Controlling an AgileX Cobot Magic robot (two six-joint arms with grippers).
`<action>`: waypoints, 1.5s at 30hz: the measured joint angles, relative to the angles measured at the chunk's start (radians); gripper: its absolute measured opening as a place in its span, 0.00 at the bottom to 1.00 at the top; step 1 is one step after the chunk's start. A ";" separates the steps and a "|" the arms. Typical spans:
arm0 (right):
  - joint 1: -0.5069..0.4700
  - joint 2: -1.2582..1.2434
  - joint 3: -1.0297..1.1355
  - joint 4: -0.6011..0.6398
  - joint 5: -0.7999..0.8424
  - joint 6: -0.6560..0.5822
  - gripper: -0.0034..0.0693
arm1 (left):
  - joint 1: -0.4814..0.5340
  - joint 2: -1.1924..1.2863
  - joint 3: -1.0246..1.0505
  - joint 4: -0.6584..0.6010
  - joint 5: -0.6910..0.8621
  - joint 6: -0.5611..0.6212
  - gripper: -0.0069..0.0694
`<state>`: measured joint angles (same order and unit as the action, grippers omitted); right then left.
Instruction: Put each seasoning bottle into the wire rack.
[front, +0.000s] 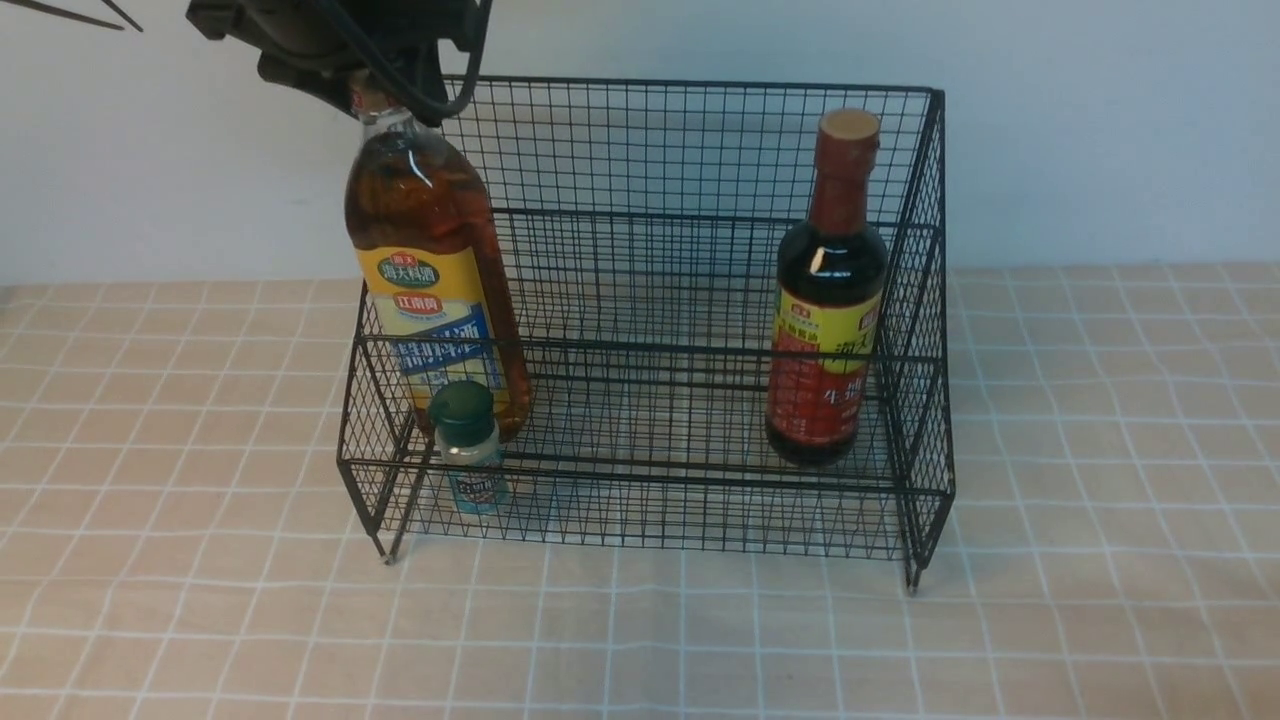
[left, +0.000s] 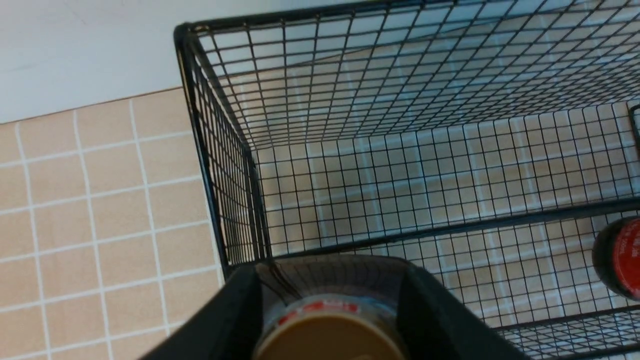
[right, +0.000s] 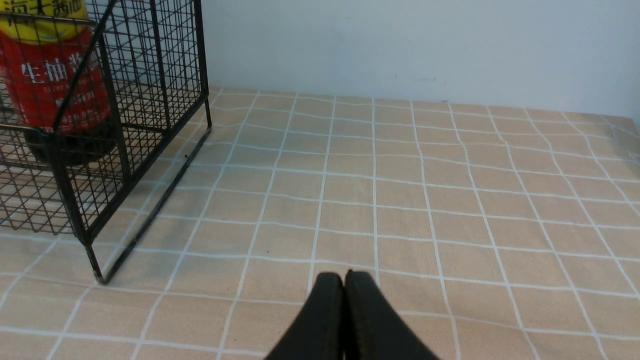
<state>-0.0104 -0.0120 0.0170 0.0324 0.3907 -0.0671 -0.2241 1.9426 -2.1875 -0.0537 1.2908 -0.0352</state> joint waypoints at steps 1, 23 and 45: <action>0.000 0.000 0.000 0.000 0.000 0.000 0.03 | 0.000 0.000 -0.011 -0.003 -0.003 0.000 0.54; 0.000 0.000 0.000 0.000 0.000 0.022 0.03 | 0.000 -0.325 -0.084 0.079 -0.012 -0.031 0.13; 0.000 0.000 0.000 0.000 0.000 0.022 0.03 | 0.000 -1.326 0.895 0.095 -0.090 -0.066 0.08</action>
<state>-0.0104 -0.0120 0.0170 0.0324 0.3907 -0.0455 -0.2241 0.6169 -1.2924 0.0410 1.2012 -0.1017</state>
